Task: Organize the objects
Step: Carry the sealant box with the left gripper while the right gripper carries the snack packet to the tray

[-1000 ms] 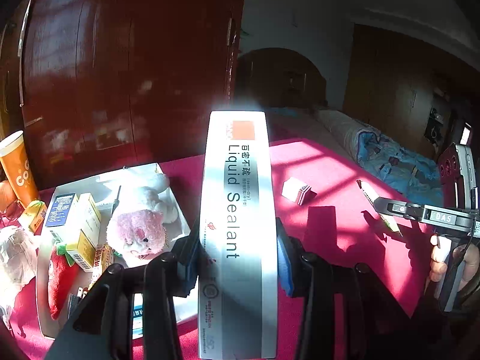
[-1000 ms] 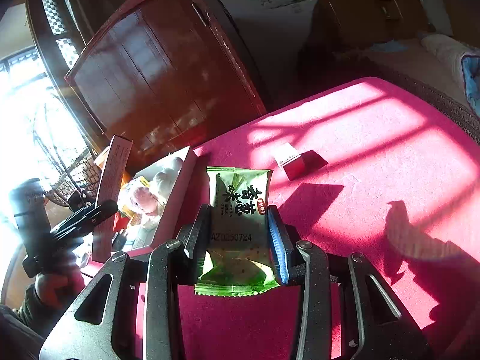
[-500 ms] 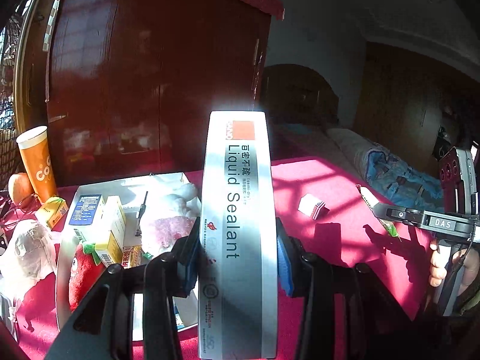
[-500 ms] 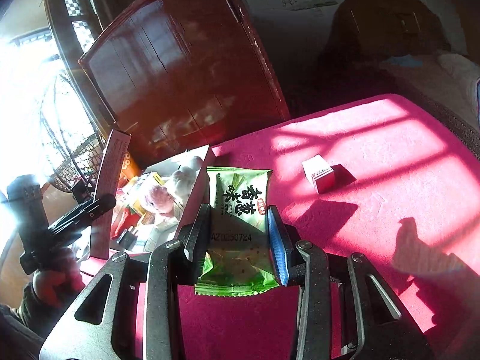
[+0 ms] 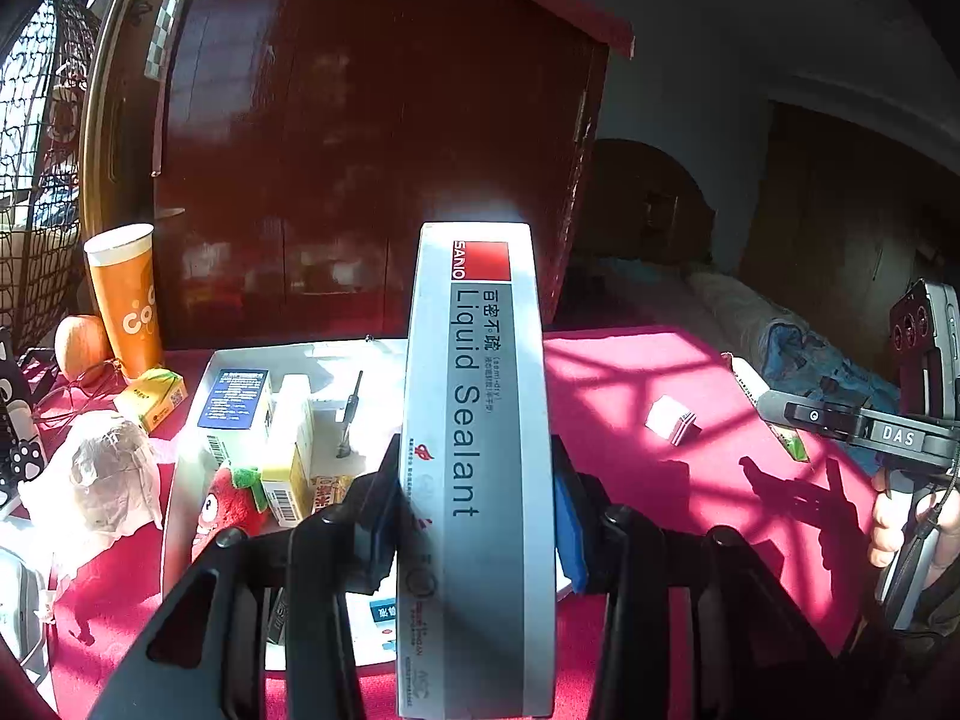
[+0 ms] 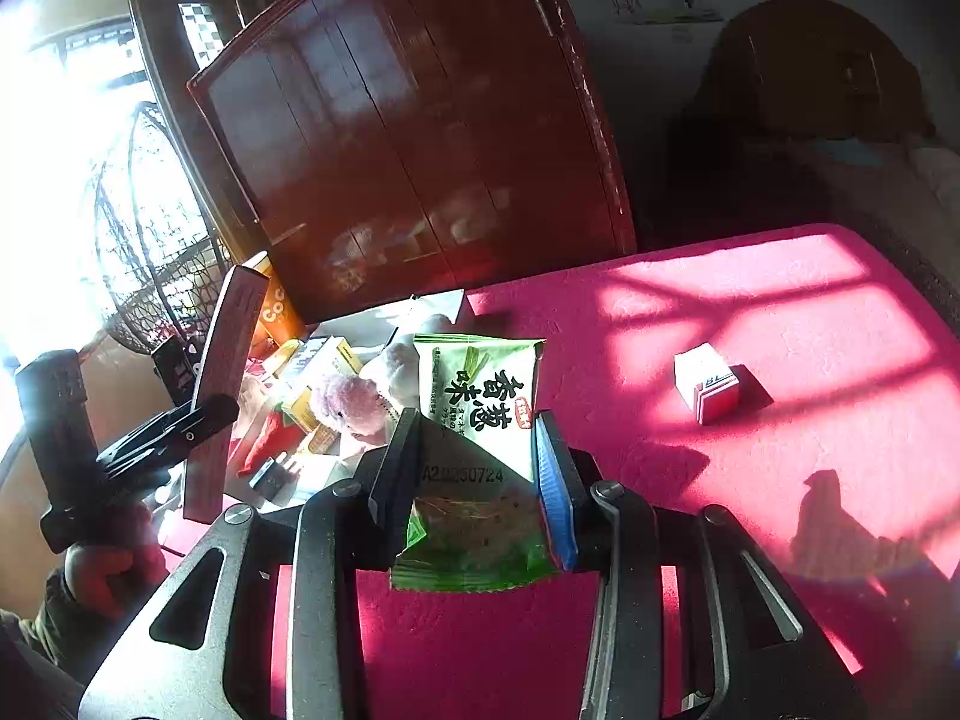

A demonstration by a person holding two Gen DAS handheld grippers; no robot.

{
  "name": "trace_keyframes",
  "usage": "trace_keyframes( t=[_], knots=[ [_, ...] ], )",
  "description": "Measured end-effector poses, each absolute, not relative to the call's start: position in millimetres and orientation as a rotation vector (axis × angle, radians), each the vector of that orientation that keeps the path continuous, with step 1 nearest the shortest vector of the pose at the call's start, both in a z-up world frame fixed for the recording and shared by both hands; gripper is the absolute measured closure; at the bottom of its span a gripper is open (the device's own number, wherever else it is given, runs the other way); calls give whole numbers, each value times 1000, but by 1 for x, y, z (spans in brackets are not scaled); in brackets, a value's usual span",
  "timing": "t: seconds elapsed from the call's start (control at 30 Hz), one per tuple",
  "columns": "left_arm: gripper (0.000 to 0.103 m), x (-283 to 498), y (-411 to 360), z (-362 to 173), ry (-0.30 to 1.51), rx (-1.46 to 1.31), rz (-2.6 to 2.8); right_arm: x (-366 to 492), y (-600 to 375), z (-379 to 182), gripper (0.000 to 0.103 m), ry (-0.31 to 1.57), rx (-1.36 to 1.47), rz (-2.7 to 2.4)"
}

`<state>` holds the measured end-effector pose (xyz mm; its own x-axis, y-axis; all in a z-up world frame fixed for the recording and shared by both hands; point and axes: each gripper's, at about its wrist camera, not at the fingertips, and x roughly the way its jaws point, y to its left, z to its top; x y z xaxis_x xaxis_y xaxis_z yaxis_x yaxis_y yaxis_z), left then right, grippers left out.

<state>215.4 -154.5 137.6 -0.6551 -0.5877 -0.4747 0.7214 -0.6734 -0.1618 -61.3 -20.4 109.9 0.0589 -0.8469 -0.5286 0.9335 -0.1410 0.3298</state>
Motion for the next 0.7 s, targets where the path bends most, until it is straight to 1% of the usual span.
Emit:
trace_keyframes(
  t=[0.7],
  knots=[
    [61,267,-180,132,483,451,-2171,-19,-69,129,67,218,675,-1492]
  ],
)
